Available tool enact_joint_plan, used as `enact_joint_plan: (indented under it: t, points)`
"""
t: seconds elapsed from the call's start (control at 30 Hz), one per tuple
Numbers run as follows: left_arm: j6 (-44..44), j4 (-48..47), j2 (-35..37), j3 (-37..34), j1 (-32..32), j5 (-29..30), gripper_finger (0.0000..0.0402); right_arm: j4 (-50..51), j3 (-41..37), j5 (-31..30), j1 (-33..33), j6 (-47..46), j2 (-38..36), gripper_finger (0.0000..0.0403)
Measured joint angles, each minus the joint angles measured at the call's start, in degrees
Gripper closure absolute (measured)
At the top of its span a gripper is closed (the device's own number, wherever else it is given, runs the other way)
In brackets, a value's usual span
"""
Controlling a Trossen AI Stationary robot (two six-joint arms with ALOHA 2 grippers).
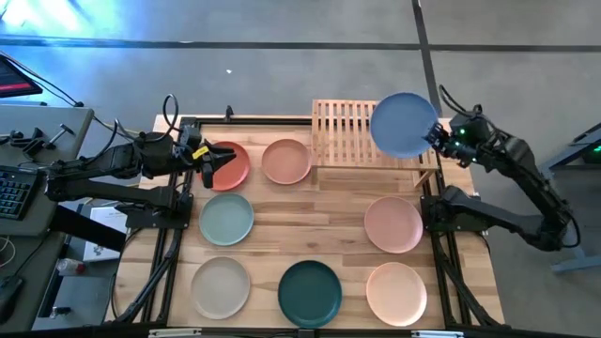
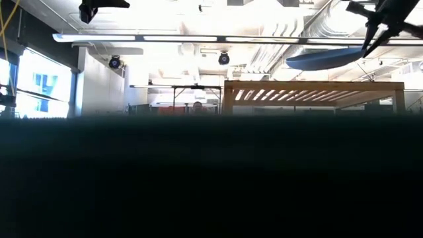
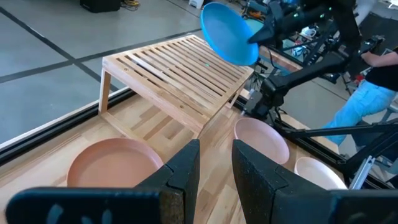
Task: Place and stack plates onto a shelf
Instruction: Put the blue plate on the shelf
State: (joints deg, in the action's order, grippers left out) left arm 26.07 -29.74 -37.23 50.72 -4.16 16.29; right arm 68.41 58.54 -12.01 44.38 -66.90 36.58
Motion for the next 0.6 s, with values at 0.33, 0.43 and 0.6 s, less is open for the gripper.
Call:
enact_joint_plan:
  t: [0.33,0.43,0.6]
  points:
    - [-0.7,0.0,0.0,0.0,0.02,-0.11,0.0319,-4.31,-7.75,-0.2,0.0,-4.26,-0.6,0.0403]
    - [-0.74,0.0,0.0,0.0,0.01,-0.11,0.0319,-4.86,-9.06,-0.23,0.0,-5.25,-0.63,0.0403]
    - [-0.83,-0.02,0.0,0.0,0.0,-0.17,0.0319,-4.59,-9.68,-1.31,0.0,-6.81,-0.62,0.0403]
